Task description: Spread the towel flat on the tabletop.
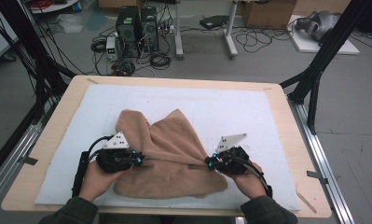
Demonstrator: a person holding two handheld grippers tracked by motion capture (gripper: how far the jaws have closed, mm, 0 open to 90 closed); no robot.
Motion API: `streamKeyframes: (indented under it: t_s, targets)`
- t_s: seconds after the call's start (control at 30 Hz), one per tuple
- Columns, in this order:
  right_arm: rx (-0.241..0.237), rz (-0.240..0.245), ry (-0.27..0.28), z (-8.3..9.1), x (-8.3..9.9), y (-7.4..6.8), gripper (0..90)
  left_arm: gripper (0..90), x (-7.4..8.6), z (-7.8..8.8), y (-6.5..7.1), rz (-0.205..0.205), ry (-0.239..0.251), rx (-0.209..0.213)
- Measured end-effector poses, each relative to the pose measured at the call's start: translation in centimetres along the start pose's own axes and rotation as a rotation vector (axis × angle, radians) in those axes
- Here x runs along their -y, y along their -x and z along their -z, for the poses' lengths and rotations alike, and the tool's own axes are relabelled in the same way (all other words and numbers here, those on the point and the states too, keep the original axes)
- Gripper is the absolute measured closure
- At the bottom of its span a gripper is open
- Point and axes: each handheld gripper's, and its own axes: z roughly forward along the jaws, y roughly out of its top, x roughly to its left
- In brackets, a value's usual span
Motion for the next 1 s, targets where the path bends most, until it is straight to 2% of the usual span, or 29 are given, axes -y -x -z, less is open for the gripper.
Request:
streamKeyframes:
  t_s: [0.03,0.07,0.1,0.13,0.23,0.27,0.3,0.37,0.43,0.47,0.5,0.53,0.57,0.6,0.67,0.7,0.73,0.77,0.83,0.87,0.9,0.93,0.97,1.0]
  targets:
    - [-0.013,-0.001,0.004,0.6,0.7,-1.1,85.6,84.2,0.4,0.2,0.8,-0.004,0.002,0.012]
    - [-0.013,-0.001,0.004,0.6,0.7,-1.1,85.6,84.2,0.4,0.2,0.8,-0.004,0.002,0.012]
    - [-0.022,0.006,0.001,1.1,1.2,-2.0,85.6,84.2,0.6,0.3,1.1,-0.011,0.0,0.021]
    - [-0.025,0.007,0.002,1.2,1.4,-2.3,85.6,84.3,1.0,0.6,1.7,-0.002,0.007,0.048]
    - [-0.05,-0.001,0.008,2.0,2.1,-3.6,85.6,84.3,1.5,0.8,2.2,0.005,0.004,0.067]
    - [-0.05,-0.001,0.008,2.0,2.1,-3.6,85.6,84.3,1.7,0.9,2.3,0.007,0.003,0.074]
    - [-0.063,0.008,0.005,2.2,2.4,-4.4,85.6,84.3,2.1,1.0,2.7,0.007,-0.001,0.09]
    - [-0.083,0.01,-0.005,2.3,2.5,-5.0,85.1,84.0,2.3,1.1,2.9,0.003,-0.009,0.099]
    - [-0.1,0.013,-0.014,2.2,2.5,-5.1,83.4,79.7,2.3,1.2,2.8,0.007,-0.008,0.104]
    - [-0.11,0.02,-0.012,2.3,2.1,-5.1,75.7,74.9,2.1,1.6,2.5,0.022,0.008,0.117]
    - [-0.11,0.023,0.001,2.4,1.9,-4.9,71.3,70.7,2.1,1.6,2.5,0.022,0.008,0.117]
    - [-0.11,0.023,0.001,2.4,1.9,-4.9,71.3,70.7,2.0,1.8,2.3,0.029,0.02,0.116]
    - [-0.115,0.014,0.041,2.7,1.1,-4.3,65.3,64.1,1.6,2.5,1.9,0.044,0.044,0.124]
    - [-0.12,0.012,0.064,2.9,0.6,-3.8,61.5,61.4,1.6,2.5,1.9,0.044,0.044,0.124]
    - [-0.118,0.005,0.084,2.9,0.1,-3.4,59.1,58.2,1.0,3.3,1.4,0.039,0.057,0.11]
    - [-0.104,0.007,0.106,2.9,-0.7,-2.8,56.0,55.7,0.4,4.0,1.0,0.038,0.081,0.095]
    - [-0.104,0.007,0.106,2.9,-0.7,-2.8,56.0,54.7,0.4,4.0,1.0,0.038,0.081,0.095]
    - [-0.06,0.016,0.114,2.6,-1.6,-2.0,57.1,53.3,-0.1,4.5,0.7,0.031,0.104,0.069]
    - [-0.044,-0.006,0.116,1.6,-2.4,-1.1,57.0,50.8,-0.3,4.5,0.5,0.024,0.109,0.057]
    - [-0.037,-0.011,0.113,1.0,-2.8,-0.6,56.4,47.7,-0.5,4.4,0.2,0.017,0.118,0.039]
    - [-0.035,-0.008,0.105,0.2,-3.1,-0.2,54.7,45.3,-0.7,3.9,-0.5,0.004,0.119,-0.006]
    - [-0.025,-0.001,0.096,-0.6,-3.5,0.2,53.3,44.3,-0.7,3.9,-0.5,0.004,0.119,-0.006]
    - [-0.011,0.007,0.082,-1.5,-4.0,0.7,53.2,43.4,-0.8,2.8,-1.4,0.009,0.091,-0.042]
    - [-0.011,0.007,0.082,-1.5,-4.0,0.7,53.2,43.1,-0.8,2.8,-1.4,0.009,0.091,-0.042]
